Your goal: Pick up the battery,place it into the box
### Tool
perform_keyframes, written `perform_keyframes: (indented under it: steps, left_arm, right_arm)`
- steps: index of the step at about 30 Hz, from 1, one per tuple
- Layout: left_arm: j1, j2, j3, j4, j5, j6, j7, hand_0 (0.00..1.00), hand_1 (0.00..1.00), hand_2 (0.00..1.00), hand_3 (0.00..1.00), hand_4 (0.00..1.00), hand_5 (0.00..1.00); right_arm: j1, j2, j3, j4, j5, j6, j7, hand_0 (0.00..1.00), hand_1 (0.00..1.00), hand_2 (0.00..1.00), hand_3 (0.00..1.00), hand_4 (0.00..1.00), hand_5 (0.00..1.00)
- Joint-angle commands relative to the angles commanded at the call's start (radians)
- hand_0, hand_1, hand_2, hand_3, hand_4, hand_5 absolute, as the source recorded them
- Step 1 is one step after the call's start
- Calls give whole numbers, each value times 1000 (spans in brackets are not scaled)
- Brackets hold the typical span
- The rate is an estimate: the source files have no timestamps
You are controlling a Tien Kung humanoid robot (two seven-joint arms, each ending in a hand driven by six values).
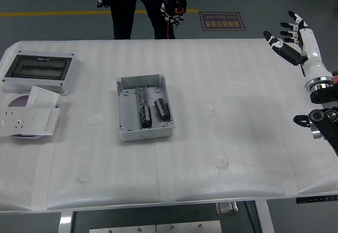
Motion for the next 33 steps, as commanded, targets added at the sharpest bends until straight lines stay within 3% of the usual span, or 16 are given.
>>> perform_keyframes:
  steps: [11,24,33]
  left_arm:
    - [1,9,-15,-1,25,-4,5,606,657,581,558,565,401]
    - [13,4,-16,-4,28,-5,7,606,656,581,560,568,400]
    - [18,5,-19,-7,30,-3,11,606,657,582,560,570,400]
  right_arm:
    - [16,-2,-25,10,4,1,5,741,764,839,959,850,502]
    - [-12,-6,24,24,-7,2,4,747,764,840,955,847,503]
    - [-51,-49,113,34,-8,1,4,746,765,841,954,846,501]
